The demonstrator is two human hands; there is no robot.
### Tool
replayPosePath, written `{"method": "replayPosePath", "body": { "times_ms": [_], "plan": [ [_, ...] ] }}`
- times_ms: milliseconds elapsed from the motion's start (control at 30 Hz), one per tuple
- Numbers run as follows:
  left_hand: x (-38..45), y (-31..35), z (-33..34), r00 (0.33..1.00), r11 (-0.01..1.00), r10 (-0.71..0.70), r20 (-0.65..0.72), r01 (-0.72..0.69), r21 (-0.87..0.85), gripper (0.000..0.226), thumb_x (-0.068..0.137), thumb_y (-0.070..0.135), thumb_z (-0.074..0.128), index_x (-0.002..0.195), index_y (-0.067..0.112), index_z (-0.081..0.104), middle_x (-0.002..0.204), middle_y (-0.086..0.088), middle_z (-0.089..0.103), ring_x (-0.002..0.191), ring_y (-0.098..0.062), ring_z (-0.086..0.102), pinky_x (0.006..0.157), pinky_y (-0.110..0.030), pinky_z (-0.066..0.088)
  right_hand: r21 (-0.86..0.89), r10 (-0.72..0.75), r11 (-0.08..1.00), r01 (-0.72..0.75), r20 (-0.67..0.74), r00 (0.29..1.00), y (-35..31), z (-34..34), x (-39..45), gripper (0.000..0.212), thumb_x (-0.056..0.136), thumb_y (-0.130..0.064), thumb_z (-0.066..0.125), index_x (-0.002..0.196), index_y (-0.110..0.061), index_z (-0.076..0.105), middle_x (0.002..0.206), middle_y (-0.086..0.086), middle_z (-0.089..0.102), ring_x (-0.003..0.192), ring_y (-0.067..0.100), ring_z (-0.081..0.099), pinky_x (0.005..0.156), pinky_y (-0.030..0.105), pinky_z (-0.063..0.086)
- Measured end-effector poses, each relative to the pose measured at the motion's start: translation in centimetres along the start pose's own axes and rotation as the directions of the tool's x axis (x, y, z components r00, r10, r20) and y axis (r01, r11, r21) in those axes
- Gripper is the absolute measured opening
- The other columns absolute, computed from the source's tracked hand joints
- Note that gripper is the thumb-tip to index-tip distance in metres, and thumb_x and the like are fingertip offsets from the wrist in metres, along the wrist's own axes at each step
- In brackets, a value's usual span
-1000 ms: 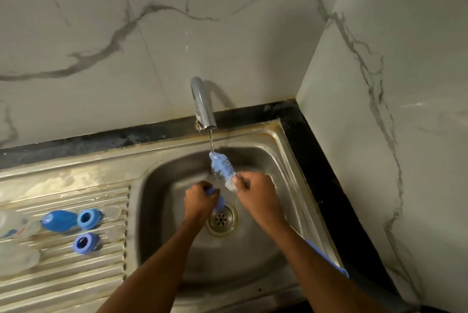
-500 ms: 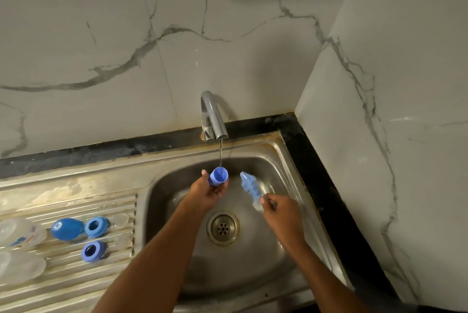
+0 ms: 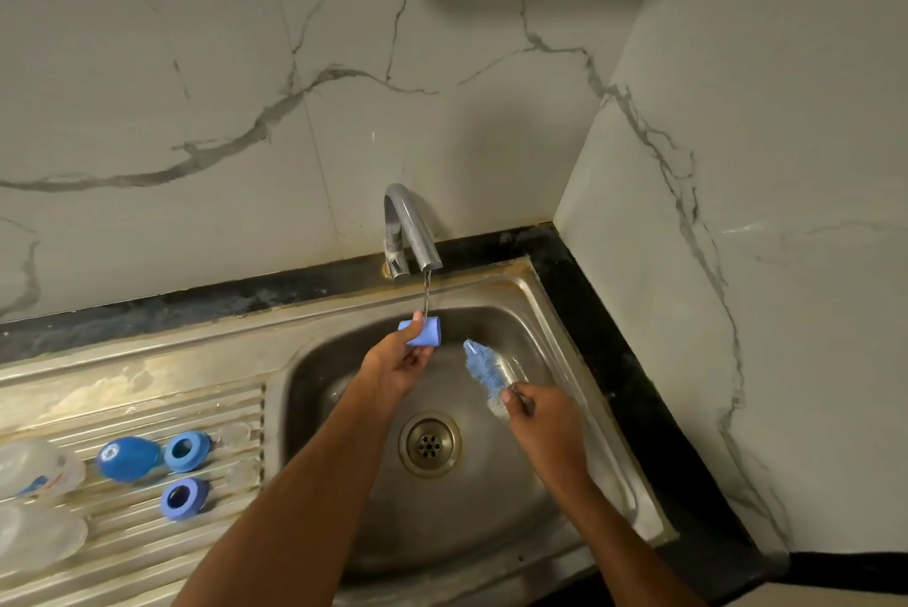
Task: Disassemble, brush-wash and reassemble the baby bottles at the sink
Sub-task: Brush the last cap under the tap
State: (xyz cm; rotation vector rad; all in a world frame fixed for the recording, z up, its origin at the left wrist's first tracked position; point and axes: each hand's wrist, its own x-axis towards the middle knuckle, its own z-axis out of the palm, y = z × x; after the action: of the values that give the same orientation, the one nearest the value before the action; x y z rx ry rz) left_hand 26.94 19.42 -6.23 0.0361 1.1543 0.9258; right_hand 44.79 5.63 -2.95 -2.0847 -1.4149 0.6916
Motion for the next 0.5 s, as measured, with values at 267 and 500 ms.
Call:
{"method": "replayPosePath", "body": {
  "times_ms": [267, 500],
  "plan": [
    [-1.0, -0.1, -1.1, 0.966, 0.939, 0.258, -0.027, -0.244, 0.241, 0.036, 0.095, -0.001, 0.062, 0.13, 0.005, 0.061, 0.124, -0.019, 0.062, 0.115, -0.034, 0.062, 0.1, -0.05, 0.054, 0.015, -0.034, 0.999, 0.034, -0.015, 0.999, -2.2, 0.5, -1.6, 0.019, 0.099, -0.033, 0.057, 0.089, -0.025, 0.071, 0.075, -0.014, 0.067, 0.067, -0.007, 0.062, 0.052, 0.008, 0.044],
    [-3.8, -2.3, -1.2, 0.942, 0.853, 0.32, 0.101, -0.333, 0.402, 0.027, 0.097, -0.005, 0.053, 0.116, 0.009, 0.066, 0.108, -0.013, 0.068, 0.096, -0.027, 0.07, 0.08, -0.039, 0.061, -0.106, -0.098, 0.99, 0.089, -0.082, 0.992, -4.8, 3.6, -1.4, 0.024, 0.098, -0.028, 0.058, 0.076, -0.026, 0.064, 0.065, -0.011, 0.061, 0.057, 0.002, 0.057, 0.048, 0.018, 0.045]
  ]
}}
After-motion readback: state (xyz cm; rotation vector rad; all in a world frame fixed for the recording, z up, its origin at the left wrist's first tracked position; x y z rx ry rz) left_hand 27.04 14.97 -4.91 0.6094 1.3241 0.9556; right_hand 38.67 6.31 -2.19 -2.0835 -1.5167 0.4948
